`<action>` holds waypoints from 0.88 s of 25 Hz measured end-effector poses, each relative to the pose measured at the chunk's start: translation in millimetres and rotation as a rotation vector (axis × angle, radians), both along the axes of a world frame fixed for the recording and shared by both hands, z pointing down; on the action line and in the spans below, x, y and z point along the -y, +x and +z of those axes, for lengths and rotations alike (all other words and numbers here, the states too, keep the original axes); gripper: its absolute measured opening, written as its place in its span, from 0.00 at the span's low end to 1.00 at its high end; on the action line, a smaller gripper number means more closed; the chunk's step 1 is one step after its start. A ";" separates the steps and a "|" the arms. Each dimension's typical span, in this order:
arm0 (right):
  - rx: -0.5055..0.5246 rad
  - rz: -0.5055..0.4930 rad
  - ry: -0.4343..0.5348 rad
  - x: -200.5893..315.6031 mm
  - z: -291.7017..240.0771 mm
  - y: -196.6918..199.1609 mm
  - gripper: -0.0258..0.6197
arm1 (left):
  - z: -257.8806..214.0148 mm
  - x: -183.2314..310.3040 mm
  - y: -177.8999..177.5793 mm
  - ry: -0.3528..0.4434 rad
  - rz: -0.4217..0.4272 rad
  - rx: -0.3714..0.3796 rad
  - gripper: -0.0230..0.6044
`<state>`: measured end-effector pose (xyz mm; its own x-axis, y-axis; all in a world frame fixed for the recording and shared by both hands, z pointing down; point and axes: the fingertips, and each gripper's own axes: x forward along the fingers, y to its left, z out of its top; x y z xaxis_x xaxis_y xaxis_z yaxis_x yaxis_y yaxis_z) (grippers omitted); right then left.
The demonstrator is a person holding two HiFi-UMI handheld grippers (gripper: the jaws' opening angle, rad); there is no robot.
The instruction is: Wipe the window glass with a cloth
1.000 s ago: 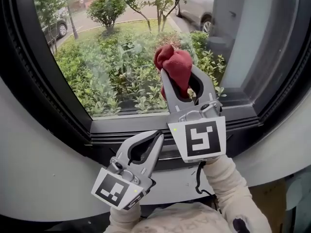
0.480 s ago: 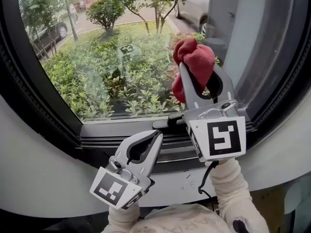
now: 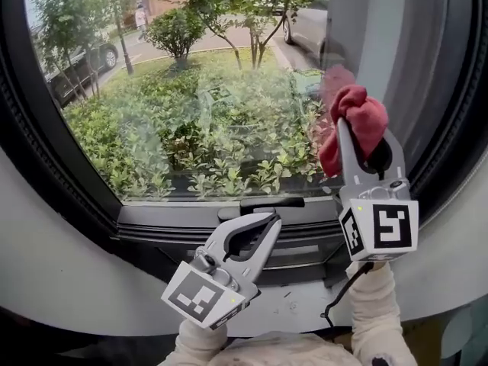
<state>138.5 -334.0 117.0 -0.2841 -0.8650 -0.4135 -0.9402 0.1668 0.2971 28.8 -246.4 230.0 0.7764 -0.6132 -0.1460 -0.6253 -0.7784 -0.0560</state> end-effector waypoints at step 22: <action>0.076 0.009 -0.060 2.4 95.8 23.4 0.23 | 10.0 1.0 17.8 0.007 -0.004 0.022 0.04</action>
<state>161.9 -336.4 212.8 -0.2458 -0.8913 -0.3810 -0.9613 0.1735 0.2142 46.7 -247.4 240.0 0.7768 -0.6155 -0.1331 -0.6272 -0.7752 -0.0753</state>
